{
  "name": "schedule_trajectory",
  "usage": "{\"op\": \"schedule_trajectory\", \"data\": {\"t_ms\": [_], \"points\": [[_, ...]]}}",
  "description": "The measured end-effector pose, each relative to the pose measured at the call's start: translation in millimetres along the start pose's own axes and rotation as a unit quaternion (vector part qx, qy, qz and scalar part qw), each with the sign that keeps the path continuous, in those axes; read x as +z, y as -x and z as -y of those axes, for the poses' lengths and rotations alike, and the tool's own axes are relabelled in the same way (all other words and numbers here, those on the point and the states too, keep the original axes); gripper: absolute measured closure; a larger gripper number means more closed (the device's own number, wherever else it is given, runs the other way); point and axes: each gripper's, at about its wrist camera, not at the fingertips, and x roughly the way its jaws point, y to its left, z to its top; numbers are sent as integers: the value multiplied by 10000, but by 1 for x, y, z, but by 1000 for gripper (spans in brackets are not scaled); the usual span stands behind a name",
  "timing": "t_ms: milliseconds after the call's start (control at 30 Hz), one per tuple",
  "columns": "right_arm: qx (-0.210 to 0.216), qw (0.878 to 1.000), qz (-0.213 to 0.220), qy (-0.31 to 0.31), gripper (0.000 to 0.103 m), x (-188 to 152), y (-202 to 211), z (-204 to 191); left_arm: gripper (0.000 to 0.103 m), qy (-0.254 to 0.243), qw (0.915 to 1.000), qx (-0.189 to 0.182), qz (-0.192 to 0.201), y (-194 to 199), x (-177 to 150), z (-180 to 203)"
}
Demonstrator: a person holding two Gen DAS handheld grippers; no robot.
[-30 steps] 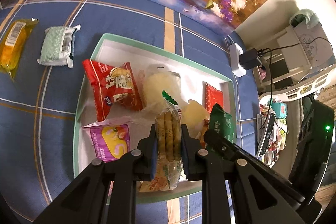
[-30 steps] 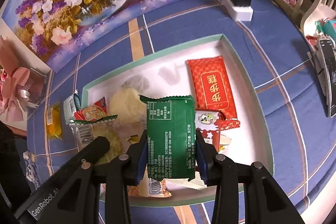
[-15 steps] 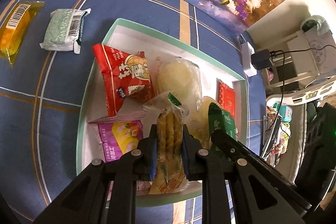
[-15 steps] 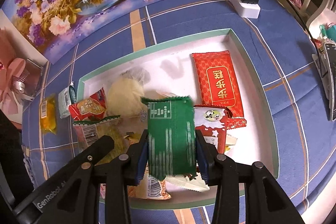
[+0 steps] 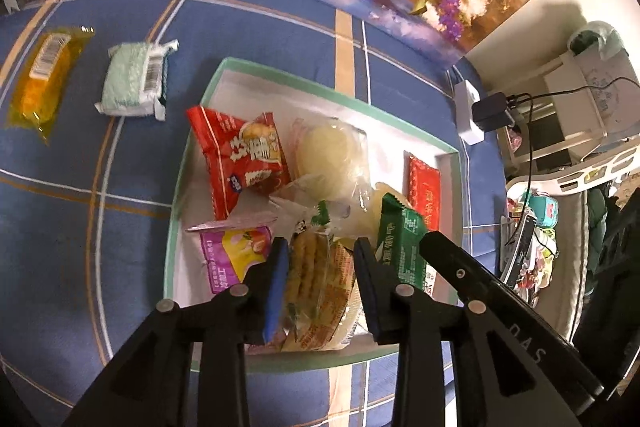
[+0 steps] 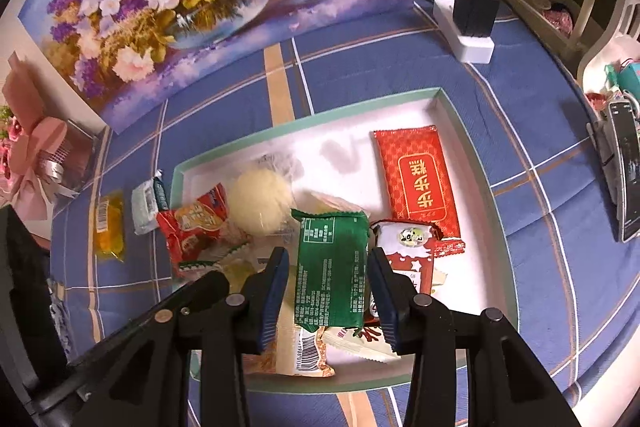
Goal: Organize snacks
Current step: 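Move both open grippers back from the tray to the last two packets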
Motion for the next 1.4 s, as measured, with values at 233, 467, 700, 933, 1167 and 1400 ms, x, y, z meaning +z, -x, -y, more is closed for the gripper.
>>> {"op": "schedule_trajectory", "data": {"t_ms": [233,467,700,933,1167,1400], "points": [[22,9999,106,7,59,1,9,-1,68,16,9995,178,275,21,7,-8],[-22,9999,50,94,57,-1,7,-6,54,203,9919,1089,623,39,15,-34],[-65,9989,49,452,50,-5,6,-27,40,225,9715,2135,1001,53,23,-60],[-60,9973,138,712,32,-10,5,-46,27,155,9589,2553,1230,64,25,-68],[-44,9972,213,717,13,-10,4,-48,16,121,9554,2651,1299,65,24,-70],[-2,9974,268,664,0,-9,5,-46,13,157,9546,2669,1314,65,25,-72]]}}
